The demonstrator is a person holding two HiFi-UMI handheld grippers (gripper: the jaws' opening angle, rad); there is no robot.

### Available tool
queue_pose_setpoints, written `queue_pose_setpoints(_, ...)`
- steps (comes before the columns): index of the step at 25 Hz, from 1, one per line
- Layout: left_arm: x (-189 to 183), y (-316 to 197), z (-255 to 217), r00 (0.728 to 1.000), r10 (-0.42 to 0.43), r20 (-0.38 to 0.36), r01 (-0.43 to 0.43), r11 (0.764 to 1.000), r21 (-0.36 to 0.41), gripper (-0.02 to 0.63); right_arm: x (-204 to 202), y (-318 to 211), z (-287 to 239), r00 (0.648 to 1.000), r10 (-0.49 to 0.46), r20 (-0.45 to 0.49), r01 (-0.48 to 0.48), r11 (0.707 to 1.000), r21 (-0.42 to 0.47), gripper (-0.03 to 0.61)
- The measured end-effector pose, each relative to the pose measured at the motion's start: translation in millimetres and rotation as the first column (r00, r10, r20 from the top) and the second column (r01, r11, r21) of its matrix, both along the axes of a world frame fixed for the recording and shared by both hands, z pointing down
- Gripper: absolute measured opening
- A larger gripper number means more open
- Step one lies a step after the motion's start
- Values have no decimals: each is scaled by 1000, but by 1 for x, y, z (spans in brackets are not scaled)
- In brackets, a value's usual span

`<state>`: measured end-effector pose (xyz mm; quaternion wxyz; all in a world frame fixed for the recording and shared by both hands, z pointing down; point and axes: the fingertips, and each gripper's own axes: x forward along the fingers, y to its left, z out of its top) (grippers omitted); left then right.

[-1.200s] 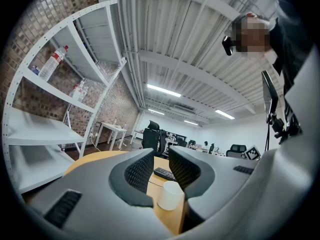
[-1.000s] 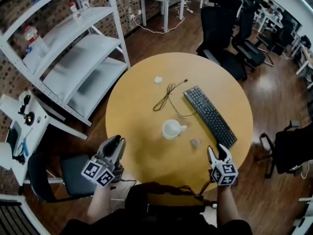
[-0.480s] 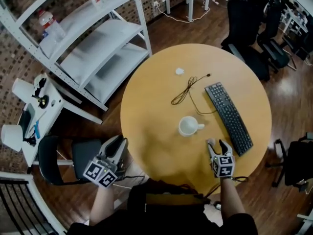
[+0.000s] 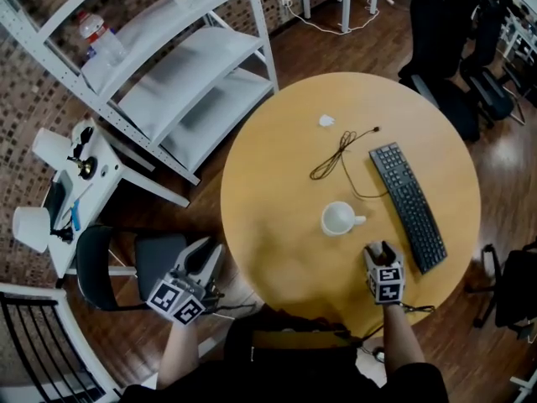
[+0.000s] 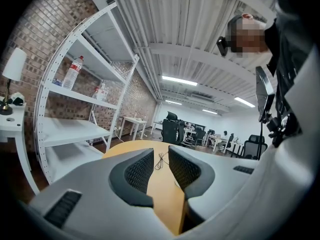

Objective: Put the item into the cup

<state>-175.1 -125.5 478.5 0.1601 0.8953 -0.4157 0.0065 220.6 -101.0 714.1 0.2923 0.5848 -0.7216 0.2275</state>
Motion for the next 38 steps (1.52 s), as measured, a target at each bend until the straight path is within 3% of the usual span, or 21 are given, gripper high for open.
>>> queue_pose_setpoints(2,0,-4,2,1000,4,-15,-4,1000,-4,89,3,-1,2,1000,15,3,-15,1000,-2,240)
queue_pose_setpoints(4,2,-9,2,1000,11,-29,-11,1000,-1,89,8,0,4,998,53,23,-52,998,-27,144)
queue_pose_setpoints(8,10,-14,3,998,40,-51,-39,999,8,89,13,3,-5,998,57,7,-56,997,-48,143)
queue_pose_setpoints(13,17,-19,9,995,67,-75,-66,998,14,89,11,-14,-65,1000,25,3,-25,996,87,143)
queue_pose_setpoints(19,12,-20,6,991,82,-109,-79,996,35,89,-10,-51,-145,999,-45,-22,48,974,220,143)
queue_pose_setpoints(23,-6,-16,9,991,36,-132,-31,999,43,89,-38,-72,-165,994,-102,-37,108,959,263,143)
queue_pose_setpoints(30,-47,-1,13,986,-72,-148,80,996,46,89,-88,-88,-161,975,-212,-66,221,945,240,143)
queue_pose_setpoints(38,-85,21,27,977,-158,-146,161,987,8,89,-113,-94,-153,970,-243,-33,244,946,212,144)
